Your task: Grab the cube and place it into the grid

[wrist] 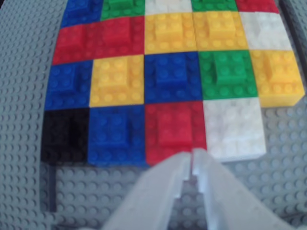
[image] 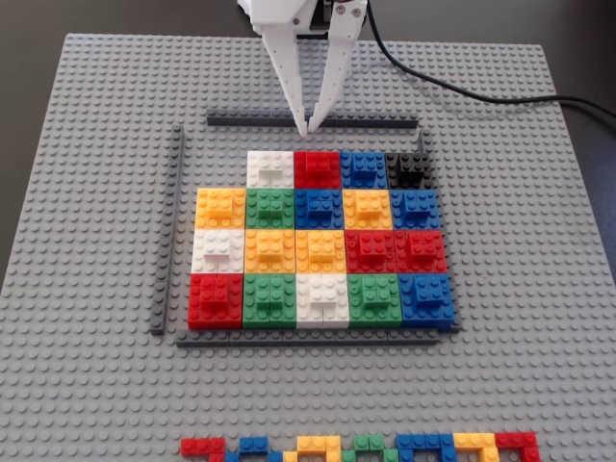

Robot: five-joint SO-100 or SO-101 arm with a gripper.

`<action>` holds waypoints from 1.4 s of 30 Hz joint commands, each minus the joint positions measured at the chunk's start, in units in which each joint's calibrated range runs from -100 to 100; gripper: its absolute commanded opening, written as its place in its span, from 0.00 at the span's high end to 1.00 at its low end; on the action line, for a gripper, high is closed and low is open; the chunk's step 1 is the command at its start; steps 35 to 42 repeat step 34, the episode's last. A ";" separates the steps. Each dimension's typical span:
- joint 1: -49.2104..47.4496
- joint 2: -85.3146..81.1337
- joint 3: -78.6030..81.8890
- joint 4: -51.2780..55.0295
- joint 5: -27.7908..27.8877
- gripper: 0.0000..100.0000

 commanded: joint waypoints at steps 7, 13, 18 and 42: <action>0.59 -1.95 0.53 1.14 -0.29 0.99; 0.51 -1.95 0.53 0.51 -0.49 0.99; 0.44 -1.95 0.53 -0.42 -0.15 0.99; 0.36 -1.95 0.53 -0.76 0.59 1.00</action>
